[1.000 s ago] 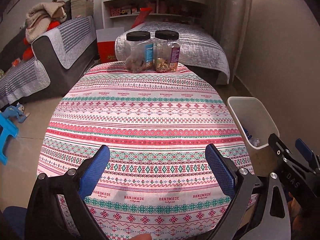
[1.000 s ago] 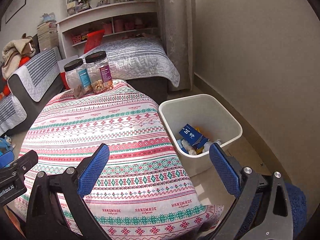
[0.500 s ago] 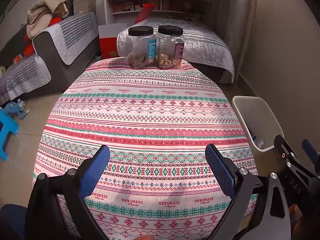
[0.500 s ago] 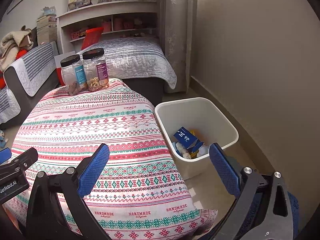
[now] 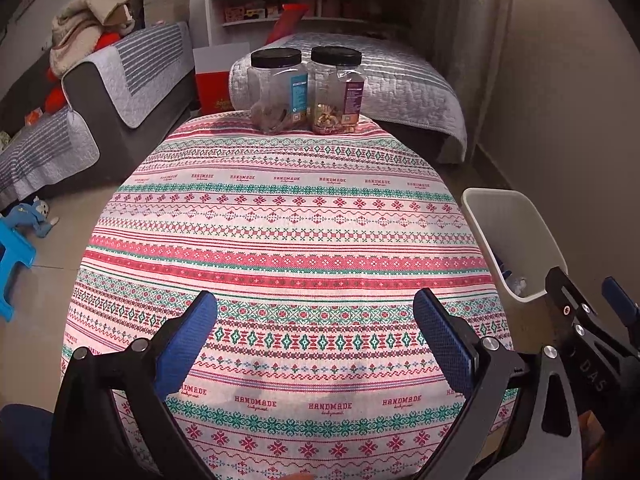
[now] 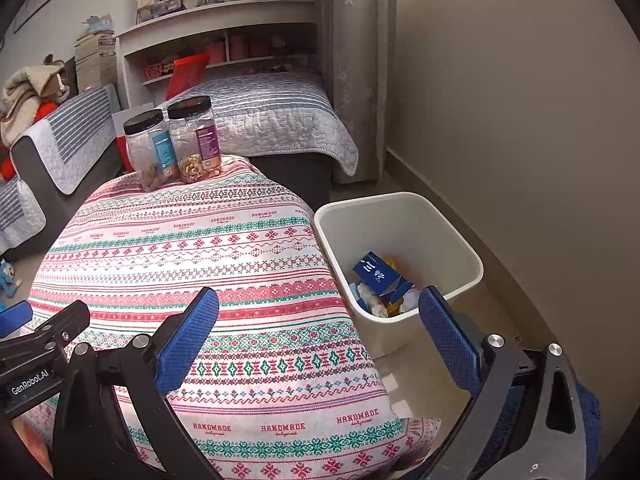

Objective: Collect trash

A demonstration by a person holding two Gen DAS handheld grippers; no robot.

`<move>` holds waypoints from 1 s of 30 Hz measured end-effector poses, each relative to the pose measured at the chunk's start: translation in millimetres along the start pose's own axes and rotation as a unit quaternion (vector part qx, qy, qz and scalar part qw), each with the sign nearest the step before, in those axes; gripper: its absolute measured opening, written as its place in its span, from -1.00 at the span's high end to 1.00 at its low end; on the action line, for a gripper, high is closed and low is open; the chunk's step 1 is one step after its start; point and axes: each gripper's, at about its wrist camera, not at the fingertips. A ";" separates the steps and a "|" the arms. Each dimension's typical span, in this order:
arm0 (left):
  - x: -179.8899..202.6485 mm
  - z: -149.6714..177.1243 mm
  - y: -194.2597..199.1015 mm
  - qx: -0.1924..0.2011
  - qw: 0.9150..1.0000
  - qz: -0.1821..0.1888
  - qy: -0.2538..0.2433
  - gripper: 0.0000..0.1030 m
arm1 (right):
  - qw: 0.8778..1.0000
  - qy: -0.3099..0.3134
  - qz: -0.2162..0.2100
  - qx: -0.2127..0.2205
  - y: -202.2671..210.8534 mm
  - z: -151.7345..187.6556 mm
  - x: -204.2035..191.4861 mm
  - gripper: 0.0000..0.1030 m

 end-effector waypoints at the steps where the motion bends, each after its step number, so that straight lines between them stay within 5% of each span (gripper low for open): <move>1: -0.1 -0.2 0.1 0.001 1.000 0.001 -0.001 -0.86 | 1.000 0.000 0.000 0.001 0.5 -0.5 -0.2 -0.86; 30: 3.9 -4.0 10.8 0.021 0.999 0.031 -0.018 -0.86 | 1.000 -0.016 0.017 0.007 0.5 -5.8 15.1 -0.86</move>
Point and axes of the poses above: each gripper's, at about its wrist camera, not at the fingertips, and y roughly against the way its jaws point, x to its right, z to its underside, and after that the axes turned 3 degrees about -y, right-handed
